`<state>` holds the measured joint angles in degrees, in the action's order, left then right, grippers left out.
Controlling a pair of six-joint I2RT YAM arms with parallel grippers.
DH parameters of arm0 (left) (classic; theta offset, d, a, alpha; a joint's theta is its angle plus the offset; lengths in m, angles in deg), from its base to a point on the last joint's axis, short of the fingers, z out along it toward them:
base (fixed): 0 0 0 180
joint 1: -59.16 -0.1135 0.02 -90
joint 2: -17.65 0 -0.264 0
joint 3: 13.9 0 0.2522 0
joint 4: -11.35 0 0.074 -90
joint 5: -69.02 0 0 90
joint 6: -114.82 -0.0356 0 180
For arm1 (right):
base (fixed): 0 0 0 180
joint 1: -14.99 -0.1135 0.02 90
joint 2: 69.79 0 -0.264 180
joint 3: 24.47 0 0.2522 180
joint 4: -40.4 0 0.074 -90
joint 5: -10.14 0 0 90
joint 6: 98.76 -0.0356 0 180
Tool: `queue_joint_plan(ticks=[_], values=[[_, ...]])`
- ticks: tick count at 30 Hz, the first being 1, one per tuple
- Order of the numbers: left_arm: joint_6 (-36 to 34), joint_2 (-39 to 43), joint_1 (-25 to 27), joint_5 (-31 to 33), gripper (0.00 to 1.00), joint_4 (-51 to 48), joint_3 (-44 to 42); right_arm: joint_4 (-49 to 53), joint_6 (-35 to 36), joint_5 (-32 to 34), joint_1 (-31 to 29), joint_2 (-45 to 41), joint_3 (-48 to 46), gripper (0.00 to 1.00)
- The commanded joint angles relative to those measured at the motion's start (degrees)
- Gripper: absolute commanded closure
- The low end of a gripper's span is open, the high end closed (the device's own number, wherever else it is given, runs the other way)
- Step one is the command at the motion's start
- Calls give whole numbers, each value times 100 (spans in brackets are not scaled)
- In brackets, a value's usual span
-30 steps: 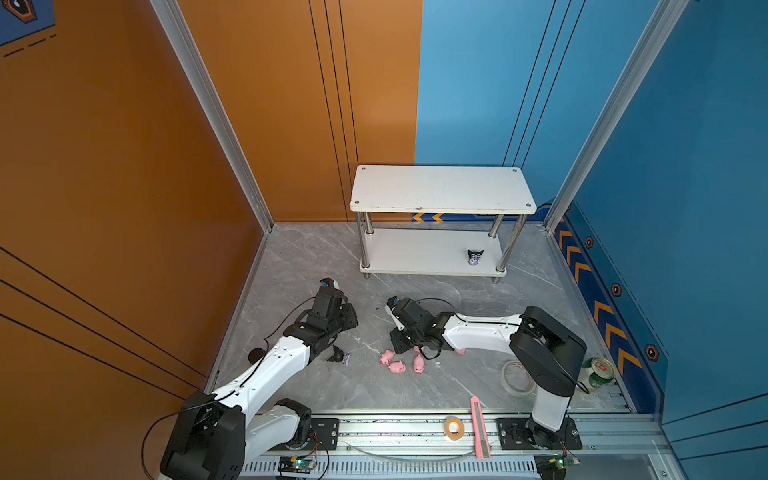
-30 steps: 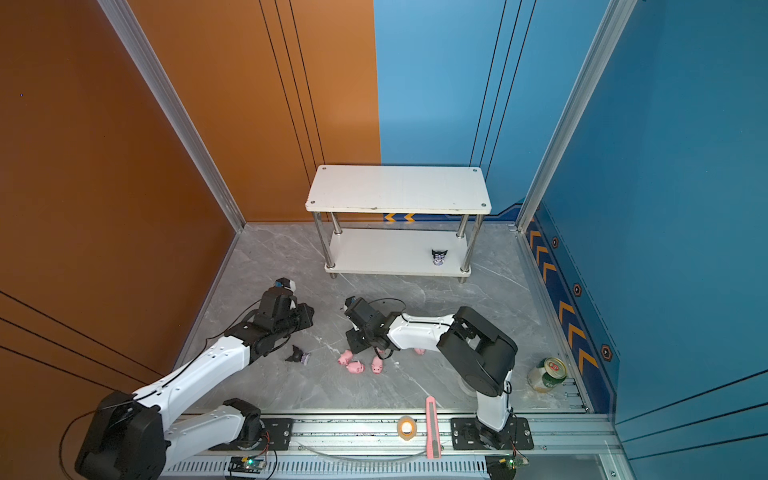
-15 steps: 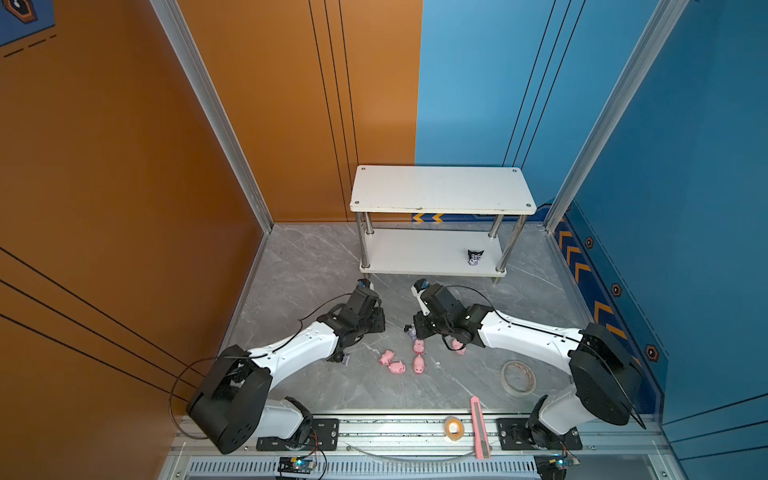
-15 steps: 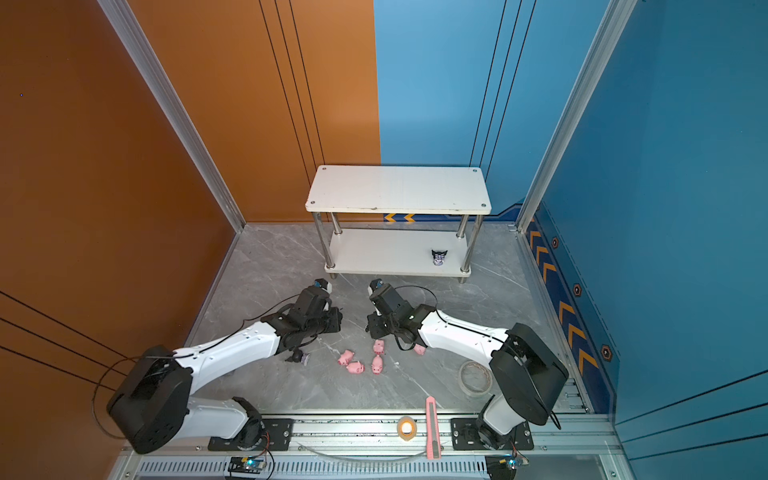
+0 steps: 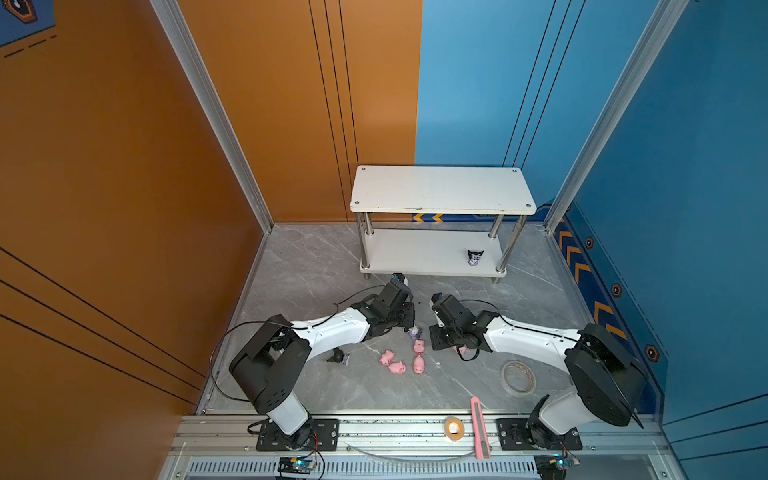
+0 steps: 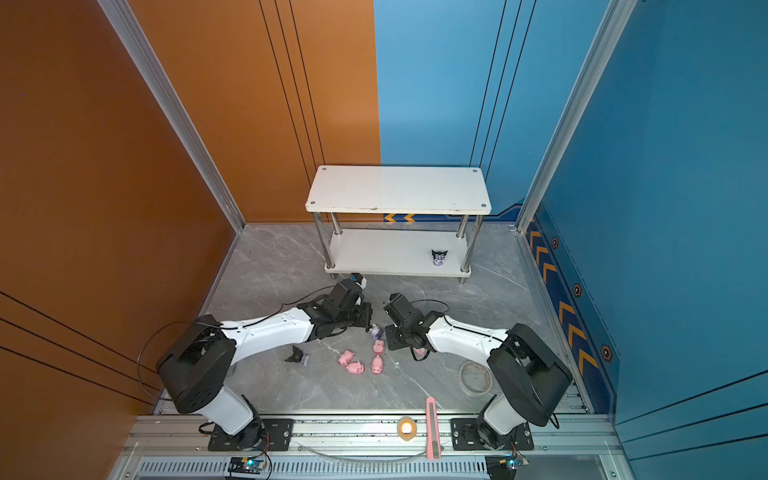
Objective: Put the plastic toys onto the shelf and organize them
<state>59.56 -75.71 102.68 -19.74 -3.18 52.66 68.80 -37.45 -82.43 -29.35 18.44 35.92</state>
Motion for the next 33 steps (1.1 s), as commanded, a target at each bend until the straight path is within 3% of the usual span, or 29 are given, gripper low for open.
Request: queue_joint_plan(ticks=[1,7,24,33], values=[[38,-20,92,-123,88,-28,87,-501,-250,-401,88,169,-58,100],[189,100,199,-115,89,-80,-127,-1154,-620,-1074,307,490,-62,100],[266,80,191,163,95,-257,-400,-1612,-904,-1145,275,970,30,100],[418,997,-118,706,98,-446,-1201,-1589,-779,-1328,218,1271,814,100]])
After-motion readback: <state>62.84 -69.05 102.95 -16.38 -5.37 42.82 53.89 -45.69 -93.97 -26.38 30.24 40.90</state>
